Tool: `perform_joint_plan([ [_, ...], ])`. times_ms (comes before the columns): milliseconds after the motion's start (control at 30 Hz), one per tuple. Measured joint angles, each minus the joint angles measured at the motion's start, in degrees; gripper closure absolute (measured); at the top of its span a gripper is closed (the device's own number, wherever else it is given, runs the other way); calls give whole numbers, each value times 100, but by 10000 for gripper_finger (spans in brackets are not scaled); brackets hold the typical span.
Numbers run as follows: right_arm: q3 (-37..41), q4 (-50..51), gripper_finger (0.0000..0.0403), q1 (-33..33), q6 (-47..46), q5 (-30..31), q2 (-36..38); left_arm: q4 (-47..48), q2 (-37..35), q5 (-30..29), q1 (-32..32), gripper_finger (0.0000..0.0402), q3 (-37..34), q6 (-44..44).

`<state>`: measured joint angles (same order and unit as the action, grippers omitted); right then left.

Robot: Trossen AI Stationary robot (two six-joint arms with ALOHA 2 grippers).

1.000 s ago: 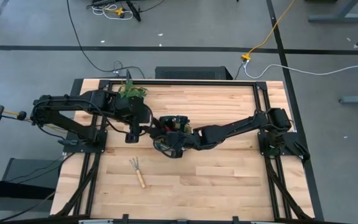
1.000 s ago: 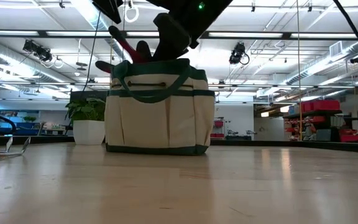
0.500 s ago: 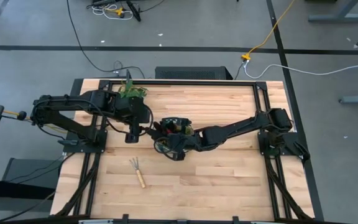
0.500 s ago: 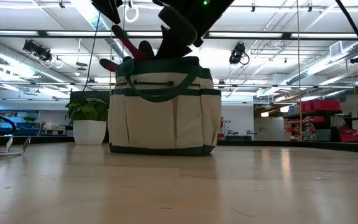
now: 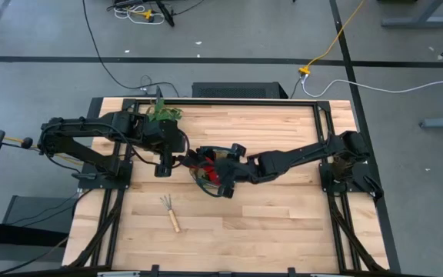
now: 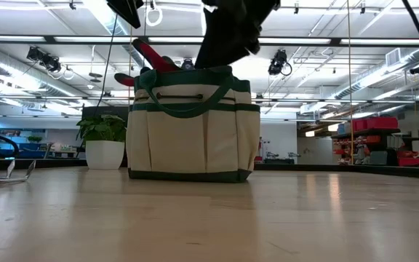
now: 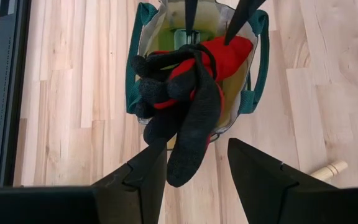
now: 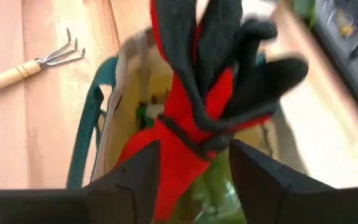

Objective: Pick & Place Garden tools in Gardening bag
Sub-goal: Put the red gloves into the white gardening bag

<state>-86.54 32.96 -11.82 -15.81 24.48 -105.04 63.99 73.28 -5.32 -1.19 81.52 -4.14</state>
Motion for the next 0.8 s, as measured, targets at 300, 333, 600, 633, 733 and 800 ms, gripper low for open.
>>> perform_joint_plan([
  [300, -2, 67, 167, 158, -481, -363, -63, -2, 0, 0, 0, 225, 0, 0],
  [333, 0, 127, 165, 180, -526, -429, -82, -2, 0, 0, 0, 225, 0, 1],
  [600, -4, -74, 163, 272, -742, -657, -184, -4, 2, 0, 0, 225, 0, 2],
  [633, -4, -41, 163, 282, -764, -659, -200, -4, 0, 0, 0, 225, 0, 2],
  [733, -4, -73, 168, 289, -762, -698, -233, -4, 1, 0, 0, 225, 0, 2],
  [800, -4, -66, 176, 289, -761, -702, -260, -4, 2, 0, 0, 225, 0, 2],
])
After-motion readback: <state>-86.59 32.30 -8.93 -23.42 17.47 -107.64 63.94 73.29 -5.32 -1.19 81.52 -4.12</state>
